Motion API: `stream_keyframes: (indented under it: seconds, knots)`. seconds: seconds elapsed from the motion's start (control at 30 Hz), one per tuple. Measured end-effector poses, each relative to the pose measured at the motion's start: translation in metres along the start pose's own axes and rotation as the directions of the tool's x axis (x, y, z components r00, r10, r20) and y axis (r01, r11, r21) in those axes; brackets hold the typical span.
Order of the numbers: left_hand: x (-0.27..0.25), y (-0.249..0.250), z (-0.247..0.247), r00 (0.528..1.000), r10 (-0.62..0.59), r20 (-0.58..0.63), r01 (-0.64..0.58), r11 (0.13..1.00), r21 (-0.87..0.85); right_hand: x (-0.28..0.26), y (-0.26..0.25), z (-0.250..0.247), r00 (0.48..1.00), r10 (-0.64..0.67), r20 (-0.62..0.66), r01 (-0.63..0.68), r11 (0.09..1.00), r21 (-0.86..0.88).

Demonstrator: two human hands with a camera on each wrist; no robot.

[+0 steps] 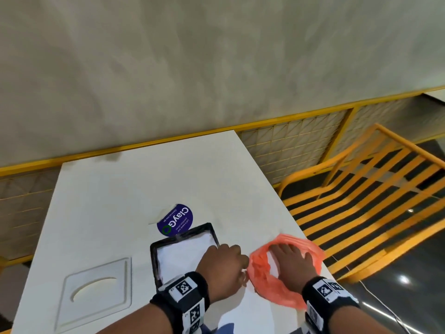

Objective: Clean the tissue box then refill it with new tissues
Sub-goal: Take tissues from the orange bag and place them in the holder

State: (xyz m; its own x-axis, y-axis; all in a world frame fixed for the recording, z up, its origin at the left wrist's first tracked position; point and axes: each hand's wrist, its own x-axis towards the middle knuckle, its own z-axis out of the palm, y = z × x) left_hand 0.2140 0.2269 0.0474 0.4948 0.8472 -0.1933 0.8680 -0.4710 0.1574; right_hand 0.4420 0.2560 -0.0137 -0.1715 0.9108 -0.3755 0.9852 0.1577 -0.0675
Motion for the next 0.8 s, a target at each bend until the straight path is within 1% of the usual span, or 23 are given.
stream_keyframes:
  seconds: [0.1,0.2,0.27,0.37,0.47,0.53,0.6,0.63,0.7,0.8]
  knots:
    - [-0.005,0.000,-0.003,1.000,0.028,-0.005,-0.028,1.000,-0.004,-0.004,-0.006,-0.004,0.996,0.031,0.086,-0.024,0.997,-0.077]
    - [-0.007,0.000,-0.004,0.996,0.082,-0.032,-0.081,0.997,0.007,-0.010,-0.009,-0.003,0.992,0.058,0.108,-0.046,0.993,-0.111]
    - [-0.005,0.001,-0.004,0.996,0.081,-0.039,-0.080,0.997,0.010,-0.016,-0.011,-0.007,0.987,0.059,0.149,-0.049,0.996,-0.069]
    - [0.000,0.007,-0.004,0.998,0.056,-0.028,-0.056,0.998,0.001,-0.021,-0.010,-0.012,0.980,0.061,0.189,-0.076,0.995,0.070]
    - [0.012,0.015,-0.005,0.998,0.035,-0.060,-0.039,0.997,-0.065,-0.023,-0.008,-0.020,0.990,0.022,0.138,-0.035,0.995,0.094]
    - [0.024,0.026,-0.004,0.997,0.007,-0.076,-0.021,0.980,-0.196,-0.027,-0.006,-0.023,0.996,-0.019,0.091,0.009,0.994,0.105]
    - [0.037,0.038,0.001,0.997,-0.055,-0.046,0.035,0.937,-0.348,-0.030,-0.002,-0.025,0.998,-0.058,0.032,0.054,0.990,0.130]
    - [0.043,0.043,0.005,0.996,-0.088,-0.016,0.075,0.918,-0.390,-0.032,-0.001,-0.025,0.997,-0.069,0.017,0.066,0.987,0.147]
    - [0.054,0.050,0.013,0.990,-0.134,0.031,0.136,0.908,-0.397,-0.036,0.006,-0.026,0.997,-0.077,-0.015,0.079,0.981,0.180]
    - [0.061,0.053,0.022,0.979,-0.198,0.054,0.204,0.899,-0.388,-0.040,0.022,-0.026,0.994,-0.110,-0.024,0.113,0.976,0.186]
